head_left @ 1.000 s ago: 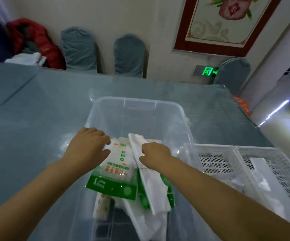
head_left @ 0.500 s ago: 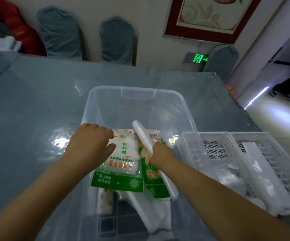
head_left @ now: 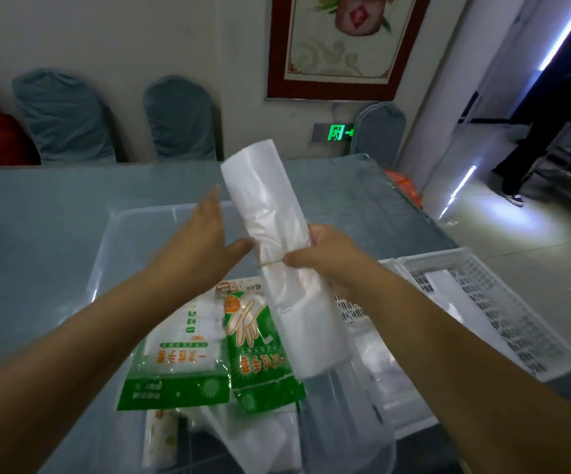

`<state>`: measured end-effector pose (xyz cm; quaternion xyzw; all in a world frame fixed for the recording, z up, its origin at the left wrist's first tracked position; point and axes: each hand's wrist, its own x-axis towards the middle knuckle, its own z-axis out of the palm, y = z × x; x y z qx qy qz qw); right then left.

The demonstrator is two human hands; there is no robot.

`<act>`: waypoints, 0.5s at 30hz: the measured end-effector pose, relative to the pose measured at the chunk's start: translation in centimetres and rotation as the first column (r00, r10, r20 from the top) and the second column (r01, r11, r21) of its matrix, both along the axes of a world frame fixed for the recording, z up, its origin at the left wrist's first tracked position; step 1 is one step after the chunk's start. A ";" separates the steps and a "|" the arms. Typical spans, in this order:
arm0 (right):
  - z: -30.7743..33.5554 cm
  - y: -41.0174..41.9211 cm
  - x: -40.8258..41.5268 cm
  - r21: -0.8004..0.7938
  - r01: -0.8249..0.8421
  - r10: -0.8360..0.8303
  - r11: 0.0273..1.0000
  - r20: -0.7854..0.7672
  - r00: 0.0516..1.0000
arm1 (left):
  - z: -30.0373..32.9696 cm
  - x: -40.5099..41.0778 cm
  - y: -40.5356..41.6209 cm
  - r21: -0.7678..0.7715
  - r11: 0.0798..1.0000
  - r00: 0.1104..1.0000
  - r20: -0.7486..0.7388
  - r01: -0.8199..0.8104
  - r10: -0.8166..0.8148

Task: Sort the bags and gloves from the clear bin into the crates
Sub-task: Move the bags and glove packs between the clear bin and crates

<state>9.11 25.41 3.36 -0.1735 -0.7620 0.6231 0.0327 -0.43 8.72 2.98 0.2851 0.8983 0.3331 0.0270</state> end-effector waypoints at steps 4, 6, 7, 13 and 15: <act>1.5 5.3 2.9 -0.203 -0.003 -0.018 0.979 -0.100 0.995 | 1.8 3.0 7.5 0.402 0.915 0.917 0.365 0.002 -0.163; 1.6 8.4 4.7 -0.218 0.053 -0.078 0.975 -0.109 0.991 | 2.1 4.7 11.6 0.448 0.893 0.941 0.280 0.045 -0.188; 1.3 10.0 5.6 -0.215 0.092 -0.117 0.972 -0.106 0.987 | 2.1 5.6 13.7 0.451 0.890 0.950 0.245 0.067 -0.195; -1.8 23.2 12.3 -0.218 0.265 -0.285 0.939 -0.065 0.956 | -0.2 10.9 28.0 0.373 0.902 0.903 0.273 0.218 -0.331; -3.1 28.5 14.8 -0.075 0.339 -0.342 0.938 -0.037 0.939 | -1.7 12.2 32.7 0.274 0.918 0.887 0.287 0.286 -0.361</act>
